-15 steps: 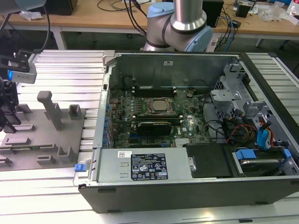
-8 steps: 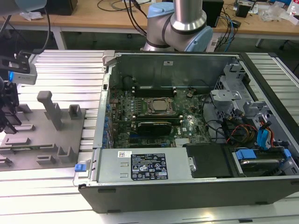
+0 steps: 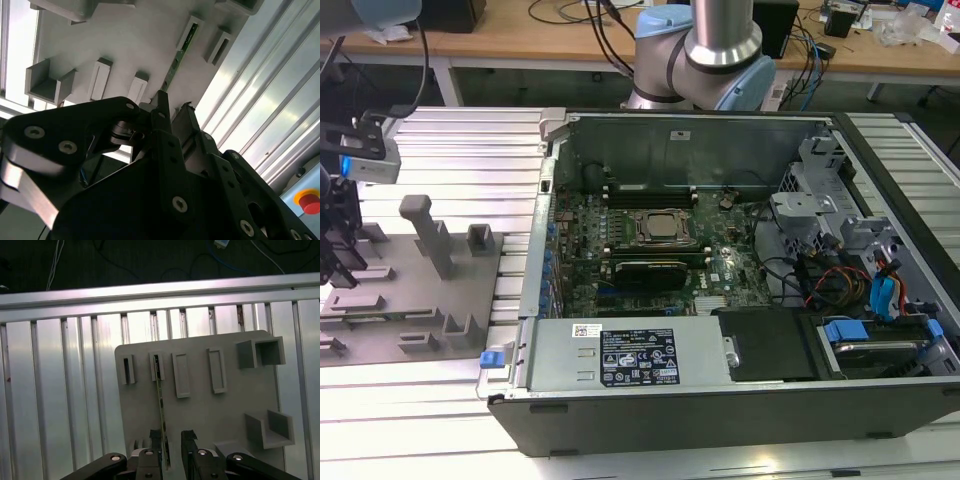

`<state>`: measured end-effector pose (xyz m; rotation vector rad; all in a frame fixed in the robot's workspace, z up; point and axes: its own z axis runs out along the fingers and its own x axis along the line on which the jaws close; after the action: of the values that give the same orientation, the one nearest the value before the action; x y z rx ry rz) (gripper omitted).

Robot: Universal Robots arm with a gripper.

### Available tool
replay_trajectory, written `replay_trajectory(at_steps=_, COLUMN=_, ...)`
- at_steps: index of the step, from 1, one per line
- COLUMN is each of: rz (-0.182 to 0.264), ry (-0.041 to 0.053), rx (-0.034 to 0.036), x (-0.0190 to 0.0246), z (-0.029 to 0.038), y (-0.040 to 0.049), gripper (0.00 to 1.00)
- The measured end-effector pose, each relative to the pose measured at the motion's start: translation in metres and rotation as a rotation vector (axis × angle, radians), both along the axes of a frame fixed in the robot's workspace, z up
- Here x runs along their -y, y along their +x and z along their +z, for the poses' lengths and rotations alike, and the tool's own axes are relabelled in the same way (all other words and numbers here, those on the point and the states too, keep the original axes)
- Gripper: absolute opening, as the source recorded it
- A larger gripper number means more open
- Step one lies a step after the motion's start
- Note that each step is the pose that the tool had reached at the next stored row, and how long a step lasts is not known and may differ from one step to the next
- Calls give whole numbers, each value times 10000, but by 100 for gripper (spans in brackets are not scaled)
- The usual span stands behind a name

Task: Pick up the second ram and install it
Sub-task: 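Pick up the second ram and move it above second insertion slot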

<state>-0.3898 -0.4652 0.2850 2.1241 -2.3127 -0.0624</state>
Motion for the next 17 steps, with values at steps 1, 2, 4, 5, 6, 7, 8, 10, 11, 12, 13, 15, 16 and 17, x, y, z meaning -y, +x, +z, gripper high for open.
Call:
replay_trajectory(at_steps=1, rz=0, ry=1, rx=0, x=0, z=-11, y=0, gripper=30)
replay_trajectory(at_steps=2, rz=0, ry=0, rx=-1, x=0, z=-16, y=0, gripper=30)
replay_trajectory(at_steps=4, rz=0, ry=1, rx=0, x=0, z=-23, y=0, gripper=30)
replay_trajectory(at_steps=5, rz=-1, ry=0, rx=0, x=0, z=-25, y=0, gripper=30)
replay_trajectory(at_steps=6, rz=0, ry=0, rx=0, x=0, z=-28, y=0, gripper=30)
replay_trajectory(at_steps=7, rz=0, ry=1, rx=0, x=0, z=-34, y=0, gripper=30)
replay_trajectory(at_steps=8, rz=0, ry=0, rx=0, x=0, z=-39, y=0, gripper=30)
replay_trajectory(at_steps=10, rz=0, ry=1, rx=0, x=0, z=-46, y=0, gripper=30)
replay_trajectory(at_steps=11, rz=0, ry=1, rx=0, x=0, z=-50, y=0, gripper=30)
replay_trajectory(at_steps=12, rz=0, ry=0, rx=0, x=0, z=-53, y=0, gripper=30)
replay_trajectory(at_steps=13, rz=0, ry=0, rx=-1, x=0, z=-57, y=0, gripper=30)
replay_trajectory(at_steps=15, rz=0, ry=0, rx=0, x=0, z=-67, y=0, gripper=30)
replay_trajectory(at_steps=16, rz=0, ry=1, rx=0, x=0, z=-72, y=0, gripper=30)
replay_trajectory(at_steps=17, rz=0, ry=0, rx=0, x=0, z=-77, y=0, gripper=30)
